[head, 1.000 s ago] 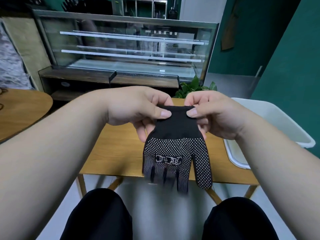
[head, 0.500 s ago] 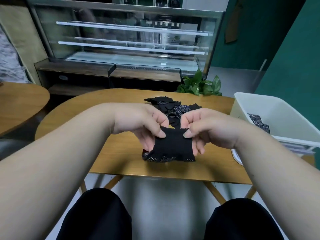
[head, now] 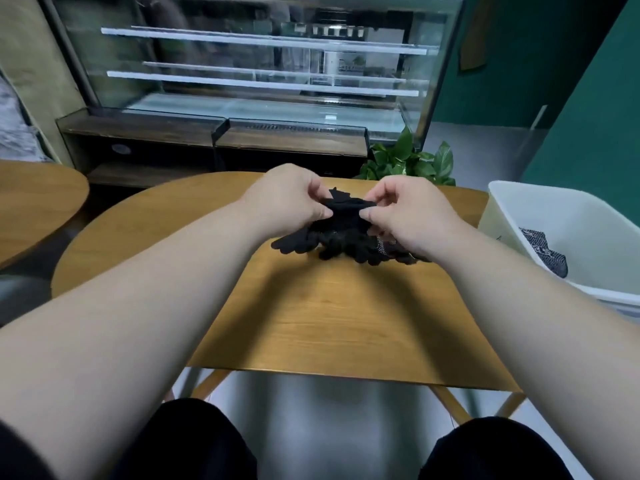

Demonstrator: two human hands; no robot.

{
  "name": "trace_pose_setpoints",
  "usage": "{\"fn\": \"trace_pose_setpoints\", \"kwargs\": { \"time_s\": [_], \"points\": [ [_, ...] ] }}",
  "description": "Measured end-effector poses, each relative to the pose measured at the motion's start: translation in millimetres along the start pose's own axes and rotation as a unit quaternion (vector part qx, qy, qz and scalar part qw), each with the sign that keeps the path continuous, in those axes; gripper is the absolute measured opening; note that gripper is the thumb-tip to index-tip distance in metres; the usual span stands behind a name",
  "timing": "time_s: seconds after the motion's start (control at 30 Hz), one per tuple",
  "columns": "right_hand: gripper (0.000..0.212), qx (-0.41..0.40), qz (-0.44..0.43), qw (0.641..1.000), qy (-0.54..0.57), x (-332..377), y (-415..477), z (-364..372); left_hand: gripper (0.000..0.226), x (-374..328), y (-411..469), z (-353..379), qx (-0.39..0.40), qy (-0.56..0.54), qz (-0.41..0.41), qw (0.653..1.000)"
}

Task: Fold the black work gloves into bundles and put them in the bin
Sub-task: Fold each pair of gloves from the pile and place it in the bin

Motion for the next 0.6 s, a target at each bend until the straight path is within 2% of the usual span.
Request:
{"fn": "trace_pose_setpoints", "kwargs": {
  "time_s": [0.07, 0.13, 0.23, 0.3, 0.47, 0.6],
  "points": [
    [0.011, -0.01, -0.007, 0.998, -0.056, -11, 2, 7, 0.007, 7, 2, 16, 0.01, 0.019, 0.01, 1.0],
    [0.016, 0.014, -0.006, 0.994, -0.105, -31, -2, 26, 0.01, 21, 0, 44, 0.038, 0.078, 0.021, 0.996],
    [0.016, 0.114, 0.005, 0.981, -0.159, -69, -22, 69, 0.011, 45, -16, 99, 0.122, 0.163, 0.044, 0.978],
    [0.014, 0.163, -0.003, 0.971, -0.177, -90, -39, 94, 0.013, 58, -31, 132, 0.174, 0.16, 0.072, 0.969],
    [0.017, 0.148, -0.084, 0.969, -0.179, -106, -63, 116, 0.016, 69, -61, 155, 0.142, 0.101, 0.131, 0.976],
    [0.014, 0.169, -0.123, 0.964, -0.165, -102, -75, 122, 0.022, 60, -77, 158, 0.13, 0.177, 0.175, 0.96]
  ]
}}
Point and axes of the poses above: each hand's wrist, its own y-axis towards the middle knuckle, its own z-axis out of the palm, x = y × z, the point moved 7 cm from there along y, towards the middle knuckle, and after that the axes turned 11 degrees about x, right-handed, at the moved point
